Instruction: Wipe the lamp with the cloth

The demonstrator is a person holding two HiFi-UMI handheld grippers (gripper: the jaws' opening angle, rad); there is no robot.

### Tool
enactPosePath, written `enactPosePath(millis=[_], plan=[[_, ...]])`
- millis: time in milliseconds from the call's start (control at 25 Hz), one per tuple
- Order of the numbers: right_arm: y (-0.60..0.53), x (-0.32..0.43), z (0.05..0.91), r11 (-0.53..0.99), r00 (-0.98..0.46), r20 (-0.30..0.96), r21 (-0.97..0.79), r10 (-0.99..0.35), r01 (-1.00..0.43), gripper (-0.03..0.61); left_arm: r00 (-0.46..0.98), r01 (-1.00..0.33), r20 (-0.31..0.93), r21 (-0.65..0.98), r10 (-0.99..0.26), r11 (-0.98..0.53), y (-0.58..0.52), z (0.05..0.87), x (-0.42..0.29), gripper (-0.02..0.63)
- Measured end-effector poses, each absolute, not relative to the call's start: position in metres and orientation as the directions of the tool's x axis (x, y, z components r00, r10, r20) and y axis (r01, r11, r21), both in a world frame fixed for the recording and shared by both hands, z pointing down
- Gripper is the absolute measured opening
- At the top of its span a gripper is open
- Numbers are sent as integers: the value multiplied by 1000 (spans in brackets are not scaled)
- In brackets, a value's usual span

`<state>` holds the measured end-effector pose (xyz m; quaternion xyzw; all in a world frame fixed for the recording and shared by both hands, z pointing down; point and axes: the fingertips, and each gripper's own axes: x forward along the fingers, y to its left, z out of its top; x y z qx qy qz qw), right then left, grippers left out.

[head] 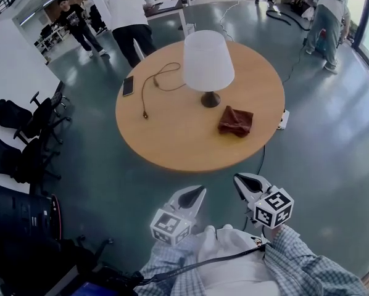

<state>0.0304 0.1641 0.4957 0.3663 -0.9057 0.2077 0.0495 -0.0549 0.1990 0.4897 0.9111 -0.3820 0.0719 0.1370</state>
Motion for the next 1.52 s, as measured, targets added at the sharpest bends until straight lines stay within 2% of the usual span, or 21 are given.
enactPosePath(millis=[840, 1520], plan=[[157, 81, 492, 629, -704, 210, -330, -678, -704, 3, 669, -742, 237, 159, -705, -651, 191, 493, -28, 3], [58, 75, 500, 596, -672, 257, -318, -695, -737, 3, 672, -740, 215, 224, -708, -634, 78, 504, -56, 3]])
